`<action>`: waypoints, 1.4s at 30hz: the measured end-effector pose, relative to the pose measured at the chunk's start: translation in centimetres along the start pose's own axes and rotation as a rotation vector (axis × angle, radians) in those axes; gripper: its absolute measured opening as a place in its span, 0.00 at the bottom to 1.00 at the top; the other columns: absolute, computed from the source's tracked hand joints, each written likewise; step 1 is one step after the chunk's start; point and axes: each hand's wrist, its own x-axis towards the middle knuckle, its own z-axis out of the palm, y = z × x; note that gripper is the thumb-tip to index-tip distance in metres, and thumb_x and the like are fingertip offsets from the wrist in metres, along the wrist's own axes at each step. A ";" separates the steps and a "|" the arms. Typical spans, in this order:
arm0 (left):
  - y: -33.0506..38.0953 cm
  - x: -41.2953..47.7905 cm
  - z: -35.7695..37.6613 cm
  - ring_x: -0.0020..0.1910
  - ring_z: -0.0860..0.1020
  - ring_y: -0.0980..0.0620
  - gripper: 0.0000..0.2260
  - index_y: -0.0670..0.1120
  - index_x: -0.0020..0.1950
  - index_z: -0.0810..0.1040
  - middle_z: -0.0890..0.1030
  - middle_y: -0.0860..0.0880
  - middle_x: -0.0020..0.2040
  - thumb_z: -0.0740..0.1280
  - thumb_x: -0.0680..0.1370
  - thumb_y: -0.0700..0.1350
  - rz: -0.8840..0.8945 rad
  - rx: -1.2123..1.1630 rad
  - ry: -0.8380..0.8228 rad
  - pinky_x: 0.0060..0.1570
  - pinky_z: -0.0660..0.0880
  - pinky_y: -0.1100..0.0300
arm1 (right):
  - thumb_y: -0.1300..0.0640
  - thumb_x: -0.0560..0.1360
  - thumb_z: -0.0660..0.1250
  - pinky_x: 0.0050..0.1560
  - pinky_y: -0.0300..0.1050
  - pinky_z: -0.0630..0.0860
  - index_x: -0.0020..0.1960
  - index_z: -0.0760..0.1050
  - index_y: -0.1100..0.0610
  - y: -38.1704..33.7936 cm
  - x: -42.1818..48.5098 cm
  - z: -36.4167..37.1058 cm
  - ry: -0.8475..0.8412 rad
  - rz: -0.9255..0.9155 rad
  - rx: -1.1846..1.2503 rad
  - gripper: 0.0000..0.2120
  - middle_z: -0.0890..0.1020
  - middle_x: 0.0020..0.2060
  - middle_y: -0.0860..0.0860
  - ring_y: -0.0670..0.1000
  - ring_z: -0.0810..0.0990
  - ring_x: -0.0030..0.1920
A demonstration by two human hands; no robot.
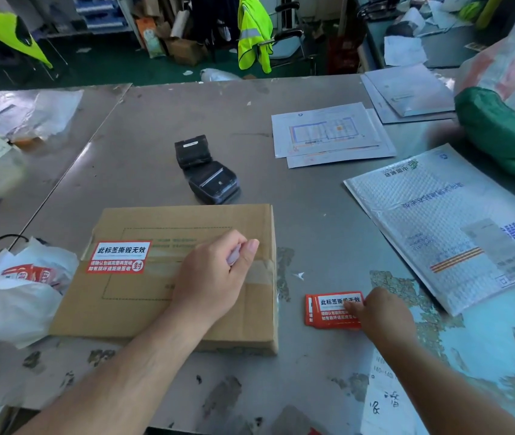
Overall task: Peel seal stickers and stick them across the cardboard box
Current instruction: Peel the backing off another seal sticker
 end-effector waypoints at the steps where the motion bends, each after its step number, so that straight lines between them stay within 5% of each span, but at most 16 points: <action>1: 0.0 0.0 0.0 0.31 0.70 0.50 0.17 0.48 0.36 0.71 0.70 0.47 0.27 0.59 0.80 0.56 -0.001 -0.006 0.000 0.28 0.61 0.64 | 0.43 0.72 0.73 0.37 0.44 0.68 0.41 0.76 0.59 0.0 0.0 -0.1 -0.004 0.003 0.014 0.19 0.77 0.34 0.53 0.56 0.76 0.37; 11: 0.1 -0.1 -0.3 0.32 0.69 0.48 0.17 0.46 0.37 0.73 0.69 0.45 0.27 0.58 0.80 0.55 0.001 -0.073 0.013 0.28 0.61 0.64 | 0.47 0.77 0.69 0.29 0.39 0.67 0.41 0.82 0.60 -0.7 -1.2 -3.1 -0.102 -0.029 0.070 0.16 0.83 0.34 0.53 0.50 0.79 0.33; 21: 1.5 -0.3 -2.4 0.30 0.75 0.63 0.12 0.50 0.43 0.82 0.78 0.55 0.31 0.62 0.80 0.53 -0.175 -0.326 0.075 0.28 0.65 0.70 | 0.54 0.79 0.67 0.36 0.47 0.78 0.45 0.80 0.53 -6.3 -8.8 -10.9 0.019 -0.357 0.642 0.05 0.85 0.32 0.49 0.43 0.80 0.27; 25: 3.4 -0.6 -4.0 0.25 0.72 0.64 0.13 0.51 0.45 0.84 0.84 0.55 0.36 0.64 0.78 0.56 -0.360 -0.597 -0.051 0.32 0.66 0.63 | 0.56 0.79 0.68 0.33 0.42 0.77 0.46 0.81 0.54 -8.3 -11.5 -12.7 -0.054 -0.483 0.824 0.04 0.86 0.34 0.53 0.45 0.80 0.29; 28: 4.4 -1.3 -5.5 0.26 0.73 0.62 0.14 0.52 0.46 0.84 0.82 0.57 0.29 0.65 0.77 0.60 -0.385 -0.696 -0.167 0.32 0.69 0.64 | 0.58 0.79 0.68 0.31 0.41 0.77 0.47 0.81 0.58 -9.8 -12.9 -13.0 -0.141 -0.536 0.903 0.05 0.85 0.35 0.57 0.48 0.80 0.30; 31: 3.8 -1.6 -6.6 0.37 0.80 0.57 0.11 0.48 0.43 0.84 0.86 0.52 0.39 0.71 0.75 0.56 -0.363 -0.592 -0.127 0.41 0.73 0.63 | 0.58 0.78 0.69 0.33 0.44 0.77 0.47 0.81 0.58 -11.5 -13.7 -12.6 -0.162 -0.573 0.874 0.05 0.86 0.35 0.55 0.49 0.81 0.30; 38: 0.5 -1.8 -9.2 0.33 0.81 0.60 0.09 0.48 0.39 0.82 0.85 0.55 0.34 0.73 0.74 0.52 -0.394 -0.518 -0.073 0.33 0.72 0.72 | 0.55 0.76 0.72 0.29 0.30 0.72 0.43 0.80 0.50 -15.7 -14.8 -11.2 -0.077 -0.636 0.687 0.04 0.85 0.31 0.44 0.40 0.81 0.28; 42: -1.3 -1.7 -10.5 0.21 0.71 0.63 0.11 0.47 0.35 0.77 0.76 0.58 0.23 0.69 0.78 0.47 -0.437 -0.702 -0.117 0.25 0.63 0.71 | 0.56 0.76 0.72 0.28 0.27 0.70 0.44 0.80 0.51 -18.0 -15.2 -10.7 -0.079 -0.631 0.677 0.02 0.84 0.28 0.41 0.38 0.79 0.27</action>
